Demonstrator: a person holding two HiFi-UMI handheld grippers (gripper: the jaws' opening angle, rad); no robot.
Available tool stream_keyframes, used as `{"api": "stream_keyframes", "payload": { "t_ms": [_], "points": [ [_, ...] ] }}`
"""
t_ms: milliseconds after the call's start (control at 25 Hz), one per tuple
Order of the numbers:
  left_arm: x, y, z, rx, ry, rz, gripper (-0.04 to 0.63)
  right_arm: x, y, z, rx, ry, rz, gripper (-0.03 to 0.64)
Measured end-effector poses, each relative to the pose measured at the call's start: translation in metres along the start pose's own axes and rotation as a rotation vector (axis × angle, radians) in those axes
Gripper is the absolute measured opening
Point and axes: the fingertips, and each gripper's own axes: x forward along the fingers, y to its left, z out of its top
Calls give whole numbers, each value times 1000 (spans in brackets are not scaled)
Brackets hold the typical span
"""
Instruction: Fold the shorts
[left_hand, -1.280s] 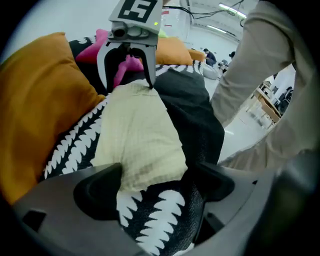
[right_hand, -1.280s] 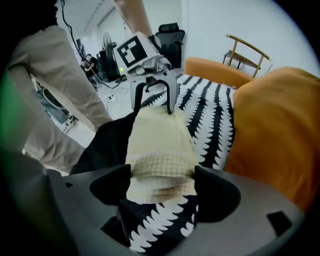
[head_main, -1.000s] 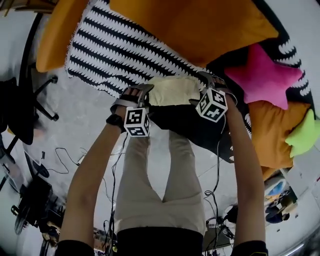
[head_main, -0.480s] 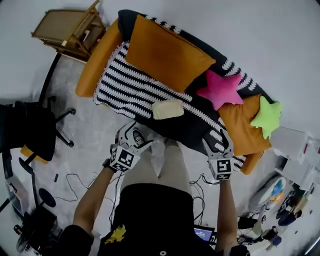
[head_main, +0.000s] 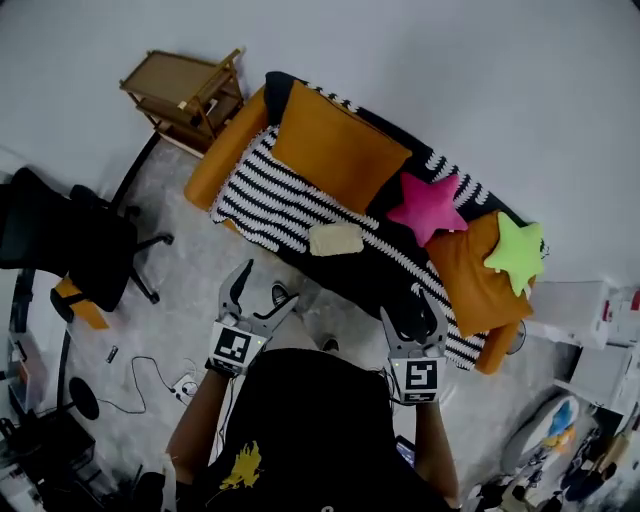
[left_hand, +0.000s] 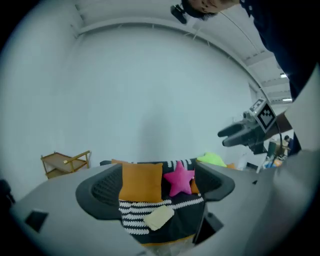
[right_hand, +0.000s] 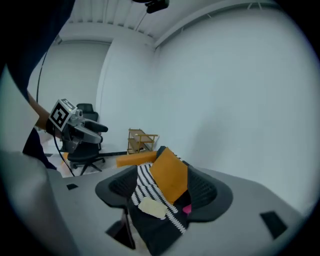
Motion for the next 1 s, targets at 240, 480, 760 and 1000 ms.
{"api": "stream_keyframes", "payload": {
  "t_ms": [240,480,760,1000],
  "points": [
    [-50,-56,27,-57,-89,129,459,-48,-5,-14,27,-110,29,330],
    [-70,-95,40,68,-101,126,459,-102,-43,4,5,-228,-103,319],
    [-59,-144,80,96,-243,47,457,-168,-61,-3,48,-280,-218,256],
    [-64,-170,88,96,-287,33,333,-198,-56,-32,56,-251,-228,204]
  ]
}}
